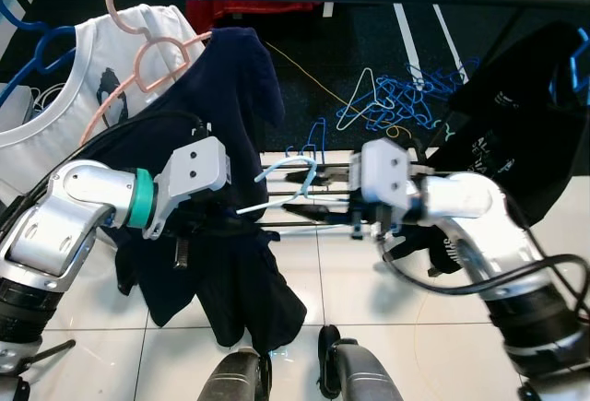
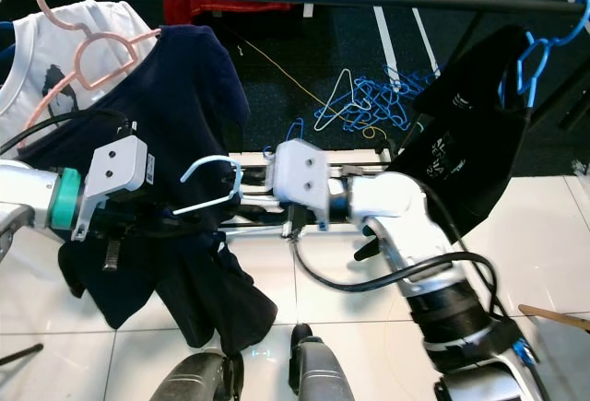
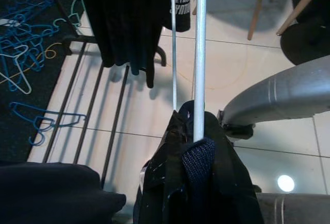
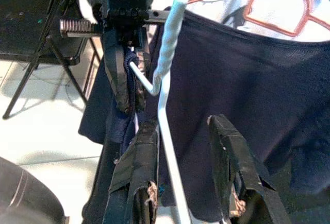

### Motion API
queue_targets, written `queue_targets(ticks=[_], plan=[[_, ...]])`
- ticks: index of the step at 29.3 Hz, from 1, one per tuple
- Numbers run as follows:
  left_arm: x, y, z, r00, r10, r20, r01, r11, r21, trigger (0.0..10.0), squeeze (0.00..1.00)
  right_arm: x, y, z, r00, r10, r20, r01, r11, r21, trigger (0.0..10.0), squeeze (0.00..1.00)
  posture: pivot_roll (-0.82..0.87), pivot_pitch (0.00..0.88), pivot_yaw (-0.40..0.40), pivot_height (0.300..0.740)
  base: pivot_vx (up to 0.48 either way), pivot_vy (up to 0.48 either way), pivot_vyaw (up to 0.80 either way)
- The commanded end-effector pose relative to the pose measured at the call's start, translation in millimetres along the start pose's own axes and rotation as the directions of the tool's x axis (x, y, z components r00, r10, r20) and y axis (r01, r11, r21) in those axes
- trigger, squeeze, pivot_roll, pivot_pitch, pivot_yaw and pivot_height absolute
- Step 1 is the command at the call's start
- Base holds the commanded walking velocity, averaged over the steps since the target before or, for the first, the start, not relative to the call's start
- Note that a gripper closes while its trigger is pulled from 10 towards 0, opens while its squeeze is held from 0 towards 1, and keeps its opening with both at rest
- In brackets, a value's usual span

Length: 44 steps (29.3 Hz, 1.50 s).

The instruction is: Hang hanger

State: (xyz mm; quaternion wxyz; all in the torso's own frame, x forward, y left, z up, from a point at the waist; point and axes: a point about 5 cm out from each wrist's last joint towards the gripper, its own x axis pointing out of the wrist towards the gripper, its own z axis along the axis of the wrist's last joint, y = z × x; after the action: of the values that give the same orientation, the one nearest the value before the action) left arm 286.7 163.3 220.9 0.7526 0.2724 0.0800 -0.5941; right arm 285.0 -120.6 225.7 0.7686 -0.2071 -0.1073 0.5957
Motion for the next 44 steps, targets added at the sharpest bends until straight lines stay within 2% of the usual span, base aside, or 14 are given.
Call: queue_targets(ticks=[1, 7, 21, 23, 26, 28, 29, 30, 32, 34, 36, 39, 41, 44], plan=[[-0.8, 0.1, 5, 1.000, 0.010, 0.022, -0.011, 0.999, 0.032, 10.0, 0.00, -7.3, 4.3, 9, 1.000, 0.006, 0.030, -0.006, 1.000, 0.024, 10.0, 0.00, -0.01, 0.166, 0.086, 0.740, 0.000, 0.000, 0.00], [-6.4, 2.1, -2, 1.000, 0.009, 0.009, -0.009, 0.999, 0.044, 10.0, 0.00, -49.7, 9.1, 7, 0.995, -0.070, -0.065, 0.075, 0.995, 0.065, 10.0, 0.00, -0.03, 0.171, 0.089, 0.740, 0.000, 0.000, 0.00], [0.1, -0.9, -15, 0.993, 0.118, 0.025, -0.118, 0.993, -0.022, 10.0, 0.00, -70.4, -8.2, -4, 0.884, -0.465, -0.039, 0.467, 0.879, 0.100, 10.0, 0.00, -0.03, 0.177, 0.072, 0.740, 0.000, 0.000, 0.00], [-1.1, 6.6, -13, 0.974, 0.220, 0.047, -0.217, 0.974, -0.057, 10.0, 0.00, -72.2, -16.8, -9, 0.773, -0.634, 0.012, 0.623, 0.762, 0.176, 10.0, 0.00, -0.03, 0.175, 0.063, 0.740, 0.000, 0.000, 0.00], [-1.9, 8.4, -12, 0.969, 0.241, 0.049, -0.238, 0.969, -0.063, 10.0, 0.00, -73.7, -18.6, -12, 0.740, -0.672, 0.015, 0.656, 0.728, 0.199, 10.0, 0.00, -0.03, 0.175, 0.063, 0.740, 0.000, 0.000, 0.00], [-6.6, 12.3, -5, 0.955, 0.283, 0.085, -0.277, 0.958, -0.068, 10.0, 0.00, -90.1, -28.5, -29, 0.568, -0.822, -0.037, 0.805, 0.545, 0.234, 10.0, 0.00, -0.03, 0.174, 0.056, 0.740, 0.000, 0.000, 0.00], [-6.6, 12.3, -5, 0.955, 0.283, 0.085, -0.277, 0.958, -0.068, 10.0, 0.00, -90.1, -28.5, -29, 0.568, -0.822, -0.037, 0.805, 0.545, 0.234, 10.0, 0.00, -0.03, 0.174, 0.056, 0.740, 0.000, 0.000, 0.00], [-10.0, 14.2, -2, 0.950, 0.298, 0.098, -0.293, 0.954, -0.063, 10.0, 0.00, -103.1, -33.7, -38, 0.448, -0.891, -0.075, 0.877, 0.422, 0.230, 10.0, 0.00, -0.03, 0.173, 0.056, 0.740, 0.000, 0.000, 0.00], [-10.0, 14.2, -2, 0.950, 0.298, 0.098, -0.293, 0.954, -0.063, 10.0, 0.00, -103.1, -33.7, -38, 0.448, -0.891, -0.075, 0.877, 0.422, 0.230, 10.0, 0.00, -0.03, 0.173, 0.056, 0.740, 0.000, 0.000, 0.00], [-19.9, 18.1, 0, 0.938, 0.335, 0.090, -0.333, 0.942, -0.037, 10.0, 0.00, -132.7, -36.0, -59, 0.203, -0.965, -0.165, 0.952, 0.155, 0.263, 10.0, 0.00, -0.03, 0.170, 0.052, 0.740, 0.000, 0.000, 0.00], [-25.7, 19.6, 0, 0.932, 0.354, 0.076, -0.353, 0.935, -0.015, 10.0, 0.00, -145.4, -32.9, -69, 0.101, -0.971, -0.216, 0.958, 0.037, 0.283, 10.0, 0.00, -0.03, 0.171, 0.051, 0.740, 0.000, 0.000, 0.00], [-28.5, 19.5, 9, 0.931, 0.353, 0.097, -0.356, 0.934, 0.016, 10.0, 0.00, -122.1, -18.8, -85, 0.211, -0.937, -0.278, 0.926, 0.100, 0.365, 10.0, 0.00, -0.03, 0.172, 0.048, 0.740, 0.000, 0.000, 0.00], [-28.5, 19.5, 9, 0.931, 0.353, 0.097, -0.356, 0.934, 0.016, 10.0, 0.00, -122.1, -18.8, -85, 0.211, -0.937, -0.278, 0.926, 0.100, 0.365, 10.0, 0.00, -0.03, 0.172, 0.048, 0.740, 0.000, 0.000, 0.00], [-26.9, 12.5, 21, 0.935, 0.326, 0.142, -0.338, 0.939, 0.067, 10.0, 0.00, -80.9, 7.4, -108, 0.370, -0.860, -0.352, 0.858, 0.170, 0.485, 10.0, 0.00, -0.02, 0.170, 0.045, 0.740, 0.000, 0.000, 0.00]])
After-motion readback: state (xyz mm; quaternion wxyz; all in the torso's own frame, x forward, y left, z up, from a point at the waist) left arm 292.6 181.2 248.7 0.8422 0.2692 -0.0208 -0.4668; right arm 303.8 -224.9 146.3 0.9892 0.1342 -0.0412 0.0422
